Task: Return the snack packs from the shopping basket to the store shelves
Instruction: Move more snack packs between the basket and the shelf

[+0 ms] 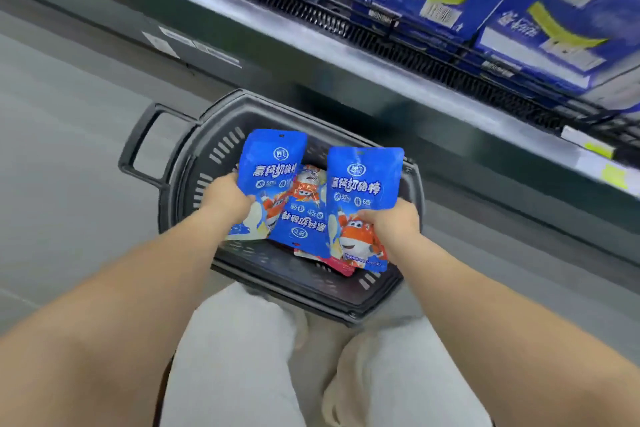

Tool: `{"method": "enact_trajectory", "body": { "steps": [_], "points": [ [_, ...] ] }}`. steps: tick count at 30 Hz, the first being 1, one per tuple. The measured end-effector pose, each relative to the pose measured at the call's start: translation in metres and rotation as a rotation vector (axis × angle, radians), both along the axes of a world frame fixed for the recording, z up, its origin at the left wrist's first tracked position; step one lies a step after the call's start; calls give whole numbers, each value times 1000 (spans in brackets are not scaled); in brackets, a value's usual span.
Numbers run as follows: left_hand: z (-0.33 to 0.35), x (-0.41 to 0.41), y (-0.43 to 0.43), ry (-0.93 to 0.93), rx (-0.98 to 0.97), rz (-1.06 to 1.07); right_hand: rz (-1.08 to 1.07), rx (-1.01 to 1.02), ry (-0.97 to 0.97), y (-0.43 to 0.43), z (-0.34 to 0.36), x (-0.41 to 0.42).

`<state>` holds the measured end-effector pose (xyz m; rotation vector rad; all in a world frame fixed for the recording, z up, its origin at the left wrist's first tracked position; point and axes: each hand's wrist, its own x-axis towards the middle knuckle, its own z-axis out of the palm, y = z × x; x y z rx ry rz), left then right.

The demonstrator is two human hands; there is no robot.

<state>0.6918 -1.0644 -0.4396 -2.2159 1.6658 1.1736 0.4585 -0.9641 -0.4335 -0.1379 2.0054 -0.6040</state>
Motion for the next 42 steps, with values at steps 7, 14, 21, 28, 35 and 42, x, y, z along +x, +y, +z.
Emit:
{"method": "enact_trajectory", "body": {
  "steps": [7, 14, 21, 28, 35, 42],
  "points": [
    [176, -35, -7, 106, 0, -117, -209, -119, -5, 24, 189, -33],
    [293, -120, 33, 362, 26, -224, -479, -271, 58, 107, 305, -84],
    [347, -228, 136, 542, 12, -351, -616, -396, 159, 230, 350, -169],
    [366, -347, 284, 626, 41, -360, -707, -498, 222, 396, 388, -258],
    [389, -476, 392, 701, 119, -450, -930, -562, 265, 519, 409, -335],
    [392, -604, 415, 737, 120, -468, -999, -587, 293, 549, 407, -437]
  ]
}}
